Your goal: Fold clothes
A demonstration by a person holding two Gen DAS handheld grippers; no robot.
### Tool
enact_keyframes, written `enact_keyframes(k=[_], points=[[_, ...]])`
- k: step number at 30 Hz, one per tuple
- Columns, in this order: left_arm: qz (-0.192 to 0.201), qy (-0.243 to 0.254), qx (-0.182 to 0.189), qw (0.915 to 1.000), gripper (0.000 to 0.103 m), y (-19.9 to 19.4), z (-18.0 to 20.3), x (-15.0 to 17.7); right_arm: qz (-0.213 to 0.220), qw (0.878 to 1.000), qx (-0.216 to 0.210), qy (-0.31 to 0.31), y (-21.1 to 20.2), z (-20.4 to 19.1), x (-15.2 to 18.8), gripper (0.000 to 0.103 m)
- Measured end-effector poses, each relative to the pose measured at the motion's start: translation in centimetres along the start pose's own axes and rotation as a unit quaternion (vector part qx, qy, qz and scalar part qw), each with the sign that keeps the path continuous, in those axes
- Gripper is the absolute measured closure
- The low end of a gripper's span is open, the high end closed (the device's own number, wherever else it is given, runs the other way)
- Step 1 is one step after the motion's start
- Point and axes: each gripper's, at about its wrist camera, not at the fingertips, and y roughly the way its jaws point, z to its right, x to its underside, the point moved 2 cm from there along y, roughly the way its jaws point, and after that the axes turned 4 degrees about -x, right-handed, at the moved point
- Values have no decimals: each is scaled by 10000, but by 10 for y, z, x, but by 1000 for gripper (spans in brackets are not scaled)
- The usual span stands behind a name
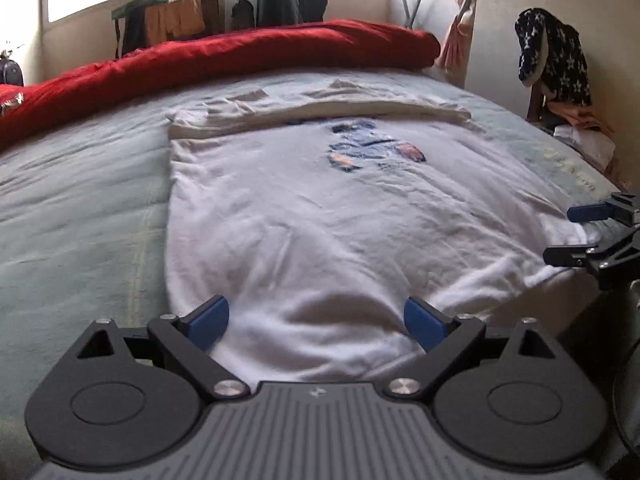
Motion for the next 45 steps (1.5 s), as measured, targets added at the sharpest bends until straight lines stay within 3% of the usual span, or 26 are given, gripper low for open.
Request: enact_keyframes(k=[6,10,12,19,21,24,28,31,37,41,45], points=[[549,950,-60,9939,9,-28,27,8,31,9997,-250,79,-6,-1,-8,0],[-89,297,405,9987,9,-15,17,17,107,9992,-380,0,-6,-9,-10,0],[-115,94,309,9994,9,-17,8,26,80,9991,-425,-26,-5,-12,-8,0],[89,387,-141,9991,9,-40,5,25,68,9991,-410,31,-5,-2,7,0],[162,712,-181,9972,9,-41,15,25,71,9995,-301,-59,-4,-6,8,0],[272,1409,-161,9895,9,-36,40,29,76,9997,-199,-123,-5,-10,6,0],[418,2327,-134,9716,9,-30,74,33,185,9991,-267,-269,-17,-13,-1,0],[564,2986,-123,9526,9,-26,96,38,364,9972,-302,-580,-28,-16,-8,0],[854,4039,-437,9098,7,-11,117,43,342,9934,-360,-1030,-34,-16,-26,0],[968,4024,-506,9089,7,-17,118,36,393,9888,-167,-1427,-40,-21,-30,0],[1129,3921,-609,9109,7,-26,114,27,469,9847,-295,-1651,-48,-28,-27,0]])
